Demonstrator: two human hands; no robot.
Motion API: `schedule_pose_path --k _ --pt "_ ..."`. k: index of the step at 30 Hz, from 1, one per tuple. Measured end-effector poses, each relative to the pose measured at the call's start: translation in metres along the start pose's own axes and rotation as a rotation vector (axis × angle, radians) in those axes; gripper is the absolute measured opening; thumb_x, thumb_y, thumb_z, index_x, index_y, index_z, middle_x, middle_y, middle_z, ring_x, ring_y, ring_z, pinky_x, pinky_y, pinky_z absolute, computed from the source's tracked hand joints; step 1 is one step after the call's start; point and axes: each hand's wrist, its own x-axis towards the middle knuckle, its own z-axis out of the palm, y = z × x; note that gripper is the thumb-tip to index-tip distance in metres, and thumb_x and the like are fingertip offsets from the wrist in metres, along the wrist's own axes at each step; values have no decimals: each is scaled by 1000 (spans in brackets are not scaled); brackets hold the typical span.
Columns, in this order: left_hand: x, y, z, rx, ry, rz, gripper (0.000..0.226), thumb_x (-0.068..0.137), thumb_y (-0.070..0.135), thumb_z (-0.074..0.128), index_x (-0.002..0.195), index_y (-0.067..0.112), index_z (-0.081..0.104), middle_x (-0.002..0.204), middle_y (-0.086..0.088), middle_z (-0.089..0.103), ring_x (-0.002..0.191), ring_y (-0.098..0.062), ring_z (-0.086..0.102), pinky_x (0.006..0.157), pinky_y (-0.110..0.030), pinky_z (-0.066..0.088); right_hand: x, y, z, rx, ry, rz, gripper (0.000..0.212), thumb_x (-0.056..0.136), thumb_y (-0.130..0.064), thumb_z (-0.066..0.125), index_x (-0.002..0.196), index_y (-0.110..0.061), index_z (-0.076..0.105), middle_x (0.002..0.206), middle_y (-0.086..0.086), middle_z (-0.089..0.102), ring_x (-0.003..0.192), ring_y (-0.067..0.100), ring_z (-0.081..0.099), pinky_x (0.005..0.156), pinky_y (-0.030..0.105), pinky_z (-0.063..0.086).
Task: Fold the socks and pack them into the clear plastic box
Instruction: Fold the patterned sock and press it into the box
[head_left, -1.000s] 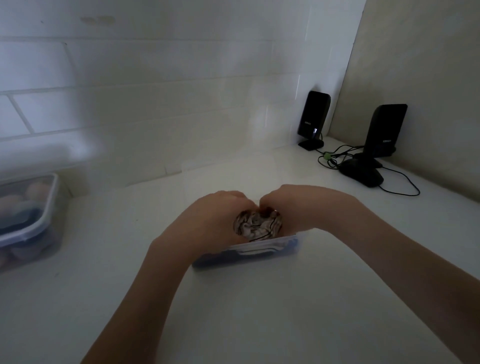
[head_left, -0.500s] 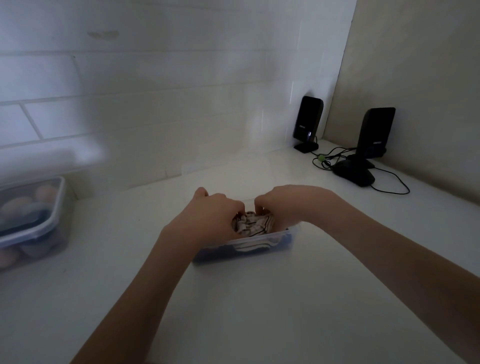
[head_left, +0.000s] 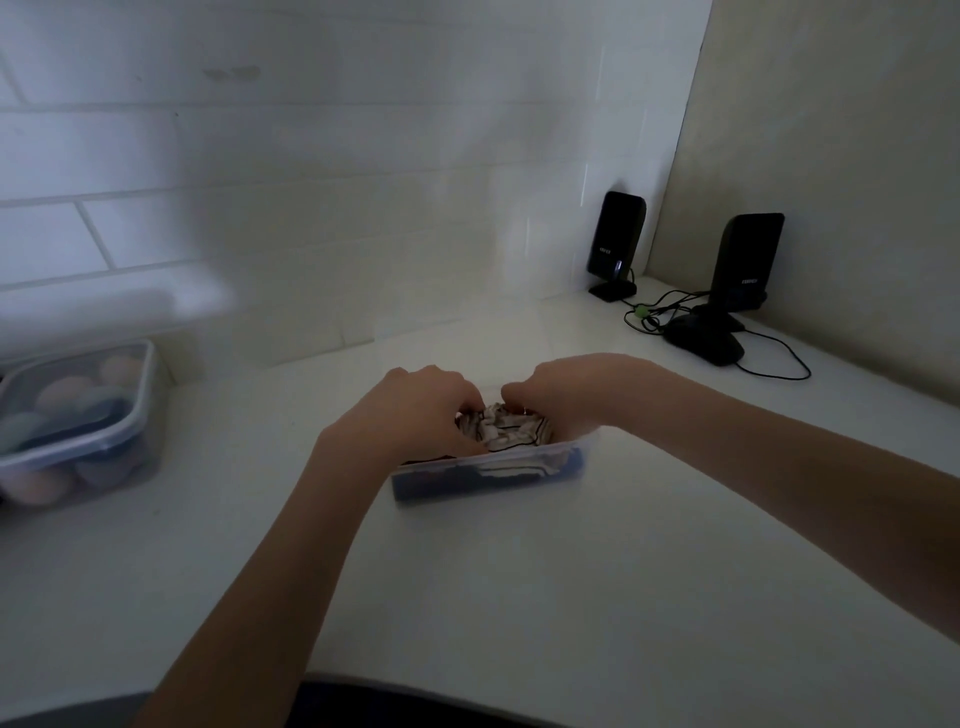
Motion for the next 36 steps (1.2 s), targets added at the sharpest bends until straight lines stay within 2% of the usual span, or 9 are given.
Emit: schedule_pose_path --k 5,9,12,15,18,23,27,30,36 --pt "-2 -1 -1 -54 0 -16 51 71 55 65 115 29 62 106 7 66 81 -11 50 75 -28 42 -6 12 -5 250 11 -9 52 75 -25 73 122 -23 51 116 -1 59 89 13 48 69 24 41" --pt "-8 -6 -5 -264 36 -52 54 67 49 75 114 24 65 103 7 68 85 -10 60 82 -33 52 -9 16 -7 424 204 -59 40 74 -30 75 112 -27 61 105 -10 59 89 8 53 61 12 34" --pt "-11 -8 -7 -349 117 -72 47 70 42 76 112 22 66 99 8 66 86 -8 59 77 -24 45 -5 8 -4 453 261 -74 39 72 -34 75 109 -30 62 94 -15 56 90 7 54 64 13 38" --pt "-14 -4 -9 -378 209 -31 31 73 33 75 101 21 69 93 5 67 86 -11 59 78 -26 47 1 2 1 448 259 -68 42 71 -36 74 110 -28 61 88 -16 54 85 7 54 66 17 43" --pt "-13 5 -11 -347 158 13 16 74 24 76 88 20 72 87 4 67 86 -15 61 76 -29 50 5 -1 6 458 249 -75 40 73 -33 73 110 -25 60 91 -12 57 85 10 55 65 17 41" --pt "-8 11 -8 -212 14 -7 20 75 26 72 94 23 72 95 1 71 85 -16 63 81 -36 54 1 4 5 553 149 -67 41 76 -33 72 113 -26 57 110 -9 61 96 10 58 79 23 46" --pt "-5 11 -8 -183 14 8 21 72 32 72 92 27 68 92 5 68 84 -14 60 79 -34 53 -4 17 -3 440 201 -10 23 82 -28 68 103 -20 67 99 -5 64 92 14 59 68 19 43" --pt "-3 10 -8 -200 6 14 23 70 31 74 91 28 66 88 7 65 83 -13 60 77 -33 53 -4 19 -4 329 176 -1 29 79 -25 71 108 -19 67 106 -2 66 90 13 56 60 15 38" --pt "2 11 -8 -217 -38 15 33 68 30 75 99 26 63 96 5 66 86 -13 59 80 -37 54 -4 10 -4 124 35 46 47 76 -23 72 120 -23 58 112 -1 62 90 15 52 66 27 40"
